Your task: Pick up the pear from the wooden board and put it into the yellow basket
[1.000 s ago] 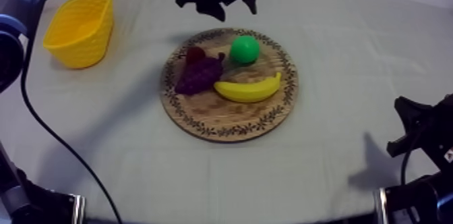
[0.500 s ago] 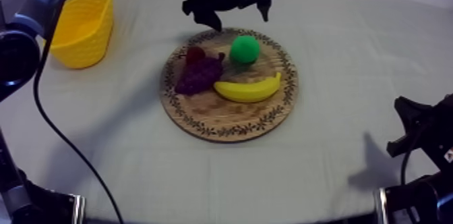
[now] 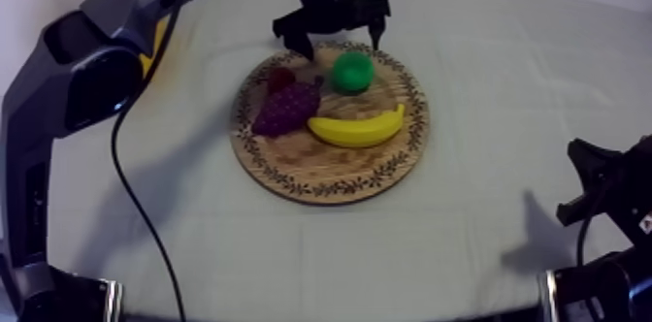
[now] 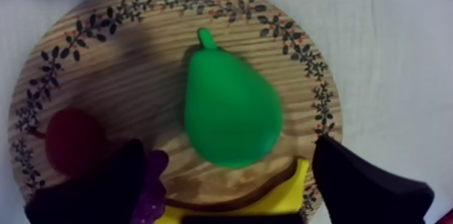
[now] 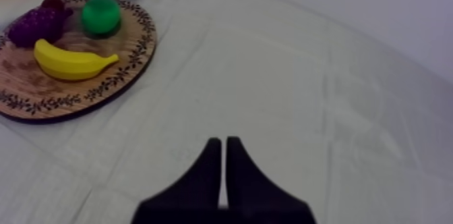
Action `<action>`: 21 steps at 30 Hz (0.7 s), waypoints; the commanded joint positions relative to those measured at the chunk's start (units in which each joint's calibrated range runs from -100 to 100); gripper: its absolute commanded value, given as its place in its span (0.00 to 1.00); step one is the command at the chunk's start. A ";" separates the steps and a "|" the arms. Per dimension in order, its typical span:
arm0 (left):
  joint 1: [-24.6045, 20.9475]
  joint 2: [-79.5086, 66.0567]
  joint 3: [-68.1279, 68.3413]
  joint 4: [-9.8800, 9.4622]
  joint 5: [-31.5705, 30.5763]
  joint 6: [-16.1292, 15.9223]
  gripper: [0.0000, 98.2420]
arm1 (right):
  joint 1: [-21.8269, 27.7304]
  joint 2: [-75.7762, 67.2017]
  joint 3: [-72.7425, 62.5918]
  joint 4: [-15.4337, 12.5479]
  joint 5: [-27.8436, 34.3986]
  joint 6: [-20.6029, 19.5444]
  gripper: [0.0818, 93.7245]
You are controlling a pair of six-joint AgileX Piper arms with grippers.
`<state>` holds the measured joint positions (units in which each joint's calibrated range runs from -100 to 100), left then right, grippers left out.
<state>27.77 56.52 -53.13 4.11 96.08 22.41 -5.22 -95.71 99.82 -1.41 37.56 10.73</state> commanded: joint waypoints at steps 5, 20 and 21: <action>0.05 6.66 -8.02 0.28 1.36 -0.46 0.97 | 0.01 -0.04 -0.05 0.02 0.02 -0.01 0.00; 0.12 14.08 -15.37 1.25 3.62 -0.81 0.87 | 0.01 -0.04 -0.05 0.02 0.02 -0.01 0.00; 0.12 14.21 -15.45 1.28 3.64 -0.82 0.84 | 0.01 -0.04 -0.05 0.02 0.02 -0.01 0.00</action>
<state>27.88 70.65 -68.56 5.39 99.67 21.59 -5.22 -95.71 99.82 -1.41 37.56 10.72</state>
